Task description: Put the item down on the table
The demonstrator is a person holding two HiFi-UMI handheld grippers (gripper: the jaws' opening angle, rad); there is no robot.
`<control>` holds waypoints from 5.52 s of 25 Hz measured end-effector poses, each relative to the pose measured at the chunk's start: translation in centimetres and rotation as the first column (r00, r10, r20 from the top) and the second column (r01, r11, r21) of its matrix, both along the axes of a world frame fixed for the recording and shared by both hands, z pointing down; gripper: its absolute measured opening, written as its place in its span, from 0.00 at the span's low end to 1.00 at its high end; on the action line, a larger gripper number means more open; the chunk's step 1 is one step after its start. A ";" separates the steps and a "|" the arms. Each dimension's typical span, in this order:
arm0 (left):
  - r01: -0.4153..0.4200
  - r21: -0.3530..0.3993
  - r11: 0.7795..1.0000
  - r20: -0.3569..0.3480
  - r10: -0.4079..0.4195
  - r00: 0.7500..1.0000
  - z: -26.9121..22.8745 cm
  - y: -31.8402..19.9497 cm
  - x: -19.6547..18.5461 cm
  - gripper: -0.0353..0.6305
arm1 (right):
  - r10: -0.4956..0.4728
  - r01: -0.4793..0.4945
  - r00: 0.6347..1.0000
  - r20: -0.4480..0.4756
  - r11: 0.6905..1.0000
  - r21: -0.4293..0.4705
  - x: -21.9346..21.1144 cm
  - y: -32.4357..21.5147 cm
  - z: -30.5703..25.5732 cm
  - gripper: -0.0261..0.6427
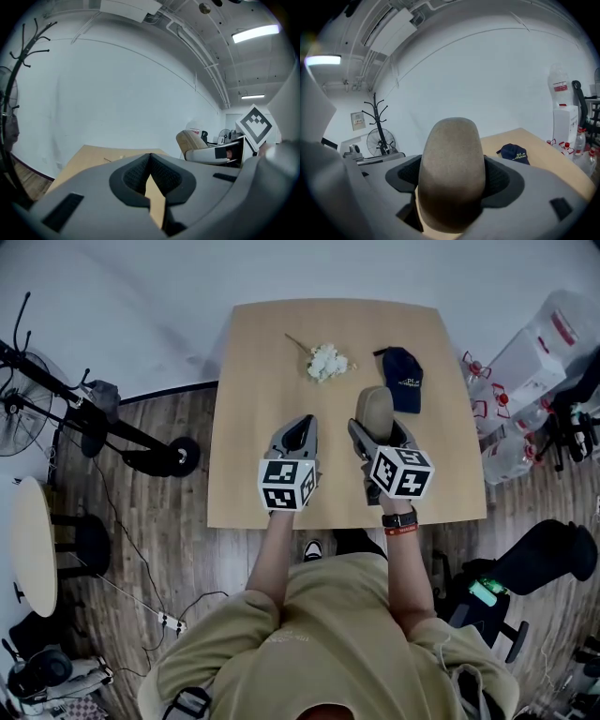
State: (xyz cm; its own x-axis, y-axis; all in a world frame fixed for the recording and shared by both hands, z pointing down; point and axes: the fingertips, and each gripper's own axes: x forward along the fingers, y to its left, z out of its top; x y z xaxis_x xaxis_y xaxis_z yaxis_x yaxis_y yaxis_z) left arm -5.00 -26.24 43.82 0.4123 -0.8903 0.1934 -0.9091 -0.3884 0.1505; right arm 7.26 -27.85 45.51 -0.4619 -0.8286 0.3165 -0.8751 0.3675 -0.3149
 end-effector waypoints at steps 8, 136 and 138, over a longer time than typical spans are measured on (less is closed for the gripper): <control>0.022 -0.047 0.999 0.001 -0.022 1.000 2.3 -2.2 -0.4 0.09 | -0.062 0.060 0.997 -0.034 0.997 -0.057 -0.5 -3.0 3.2 0.64; 0.031 -0.240 0.970 0.047 -0.021 0.999 12.3 -2.6 -4.3 0.09 | -0.694 0.659 0.421 -0.584 0.676 -0.328 -6.1 -5.4 18.5 0.59; 0.024 -0.218 0.976 0.045 -0.015 0.999 11.4 -2.3 -4.2 0.09 | -0.677 0.652 0.439 -0.591 0.693 -0.309 -5.8 -4.6 17.1 0.58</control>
